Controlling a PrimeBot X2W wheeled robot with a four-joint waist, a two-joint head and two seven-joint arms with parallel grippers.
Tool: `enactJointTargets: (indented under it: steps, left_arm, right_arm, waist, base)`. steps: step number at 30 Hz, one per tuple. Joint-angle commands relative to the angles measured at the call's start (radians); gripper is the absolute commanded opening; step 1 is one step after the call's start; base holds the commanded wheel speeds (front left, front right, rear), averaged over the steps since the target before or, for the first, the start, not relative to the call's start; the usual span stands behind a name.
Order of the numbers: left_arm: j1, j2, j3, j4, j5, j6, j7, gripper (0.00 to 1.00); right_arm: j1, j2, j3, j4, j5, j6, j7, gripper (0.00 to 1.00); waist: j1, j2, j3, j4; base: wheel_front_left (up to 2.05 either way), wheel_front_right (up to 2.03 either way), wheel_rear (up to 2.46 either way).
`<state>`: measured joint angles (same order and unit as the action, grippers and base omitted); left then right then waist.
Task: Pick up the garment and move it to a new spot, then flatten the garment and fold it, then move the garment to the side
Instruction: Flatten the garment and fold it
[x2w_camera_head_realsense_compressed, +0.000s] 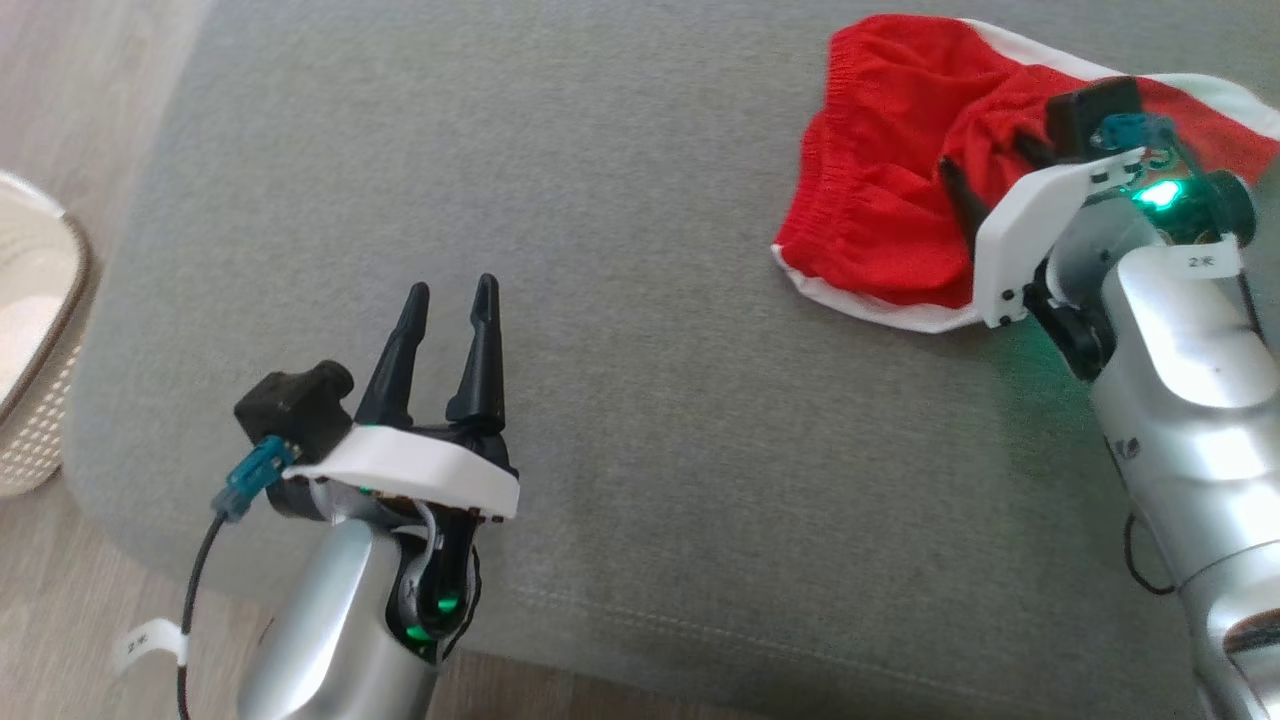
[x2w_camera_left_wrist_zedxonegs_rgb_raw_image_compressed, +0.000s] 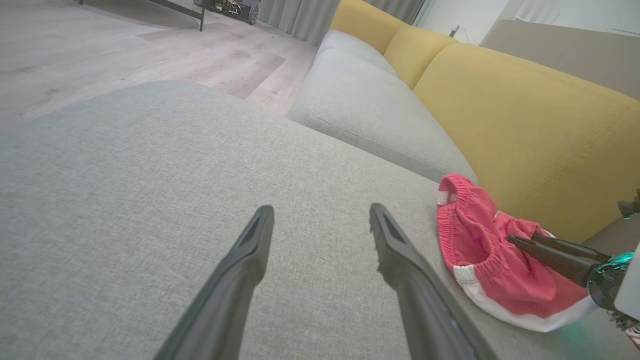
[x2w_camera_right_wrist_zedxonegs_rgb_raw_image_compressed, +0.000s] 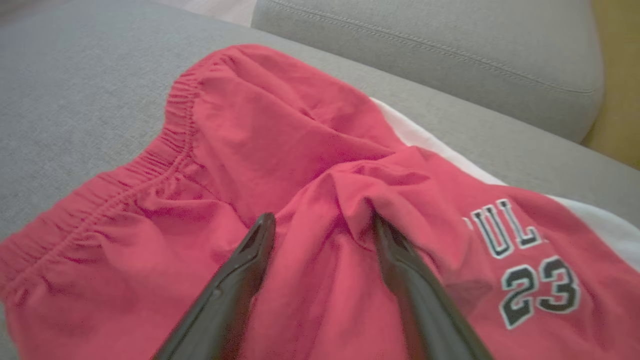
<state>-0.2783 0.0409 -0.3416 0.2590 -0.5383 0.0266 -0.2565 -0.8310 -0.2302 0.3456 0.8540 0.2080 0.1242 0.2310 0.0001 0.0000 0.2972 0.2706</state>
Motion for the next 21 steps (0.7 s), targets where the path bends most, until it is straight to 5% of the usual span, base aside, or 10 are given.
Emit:
enactJointTargets:
  steps: [1, 10, 21]
  left_arm:
    - [-0.035, 0.009, 0.036, -0.03, 0.009, 0.002, -0.005, 1.0]
    - [-0.033, 0.009, 0.058, -0.03, 0.036, -0.01, -0.005, 1.0]
    - [-0.019, 0.009, 0.075, -0.03, 0.059, -0.018, -0.005, 1.0]
  right_arm:
    - [-0.032, 0.003, 0.008, -0.02, -0.001, 0.007, -0.022, 1.0]
    - [0.022, -0.033, -0.043, -0.05, 0.055, 0.007, -0.114, 1.0]
    - [0.238, -0.04, -0.214, -0.254, 0.081, 0.007, -0.132, 1.0]
  waist:
    - [-0.0001, 0.0, -0.01, -0.019]
    - [-0.0001, 0.0, -0.061, -0.138]
    - [-0.0001, 0.0, -0.101, -0.274]
  base:
    - [0.0, 0.0, 0.0]
    - [0.0, 0.0, 0.0]
    - [0.0, 0.0, 0.0]
